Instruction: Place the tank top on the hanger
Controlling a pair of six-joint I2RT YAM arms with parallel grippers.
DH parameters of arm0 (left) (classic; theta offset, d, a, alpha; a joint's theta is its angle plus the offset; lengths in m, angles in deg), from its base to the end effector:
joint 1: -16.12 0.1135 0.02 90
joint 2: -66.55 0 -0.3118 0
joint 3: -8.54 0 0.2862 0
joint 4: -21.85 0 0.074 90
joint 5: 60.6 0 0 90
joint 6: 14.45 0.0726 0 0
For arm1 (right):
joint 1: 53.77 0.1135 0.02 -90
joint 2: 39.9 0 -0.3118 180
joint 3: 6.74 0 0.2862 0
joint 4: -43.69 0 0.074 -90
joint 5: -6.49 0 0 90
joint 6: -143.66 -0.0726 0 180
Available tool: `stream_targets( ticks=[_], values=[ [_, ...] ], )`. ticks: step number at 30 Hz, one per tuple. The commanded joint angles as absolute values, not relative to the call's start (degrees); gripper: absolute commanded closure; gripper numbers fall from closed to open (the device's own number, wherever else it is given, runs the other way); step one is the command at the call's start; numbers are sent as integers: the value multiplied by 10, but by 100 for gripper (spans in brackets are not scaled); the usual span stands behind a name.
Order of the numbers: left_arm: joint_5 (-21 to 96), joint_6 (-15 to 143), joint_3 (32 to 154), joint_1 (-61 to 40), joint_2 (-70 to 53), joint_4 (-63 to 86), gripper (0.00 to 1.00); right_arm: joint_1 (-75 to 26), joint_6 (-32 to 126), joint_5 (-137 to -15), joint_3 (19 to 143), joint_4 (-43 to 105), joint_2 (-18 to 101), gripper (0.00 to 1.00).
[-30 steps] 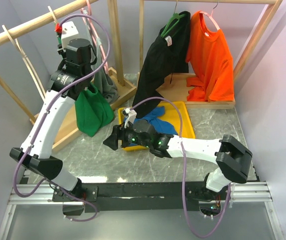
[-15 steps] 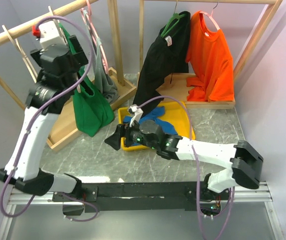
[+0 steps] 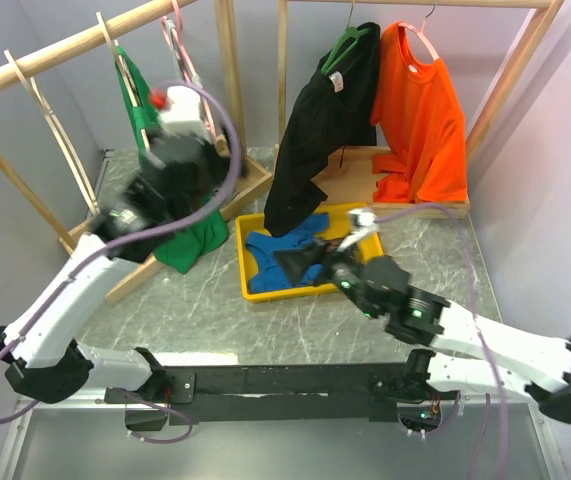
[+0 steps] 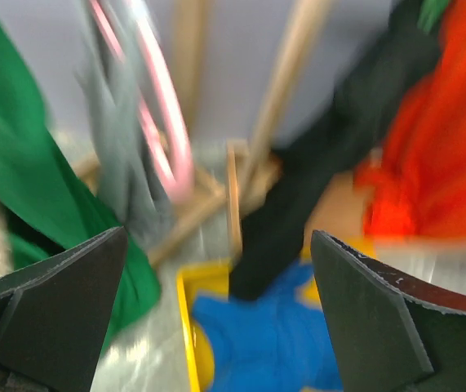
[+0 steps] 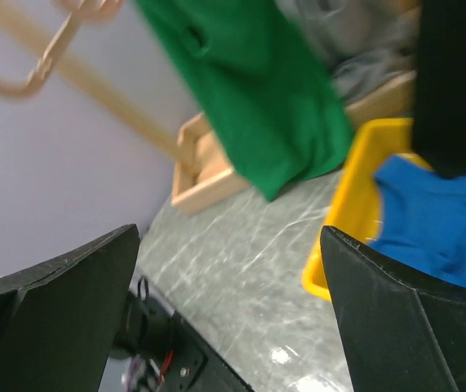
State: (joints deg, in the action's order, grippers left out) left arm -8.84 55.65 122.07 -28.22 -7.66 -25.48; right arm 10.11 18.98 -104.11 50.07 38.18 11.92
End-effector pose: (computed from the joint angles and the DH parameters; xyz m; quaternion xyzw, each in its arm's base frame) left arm 0.2362 -0.1680 0.5766 -0.0591 0.7425 -0.1202 0.6564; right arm 0.1349 0.2171 0.3822 -0.0544 0.7080 0.4420 0.5481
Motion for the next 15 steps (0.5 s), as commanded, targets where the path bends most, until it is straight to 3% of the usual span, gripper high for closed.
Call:
stream_targets(
  ticks=[1,10,15],
  values=[
    [-89,503,1085,-334,-39,-222,1,104,116,-1170,459,263,23,0],
    [10,392,778,-386,47,-89,1,103,37,-1250,367,140,-122,0],
    [44,366,731,-386,49,-60,1,103,46,-1267,351,143,-113,0]
  ],
)
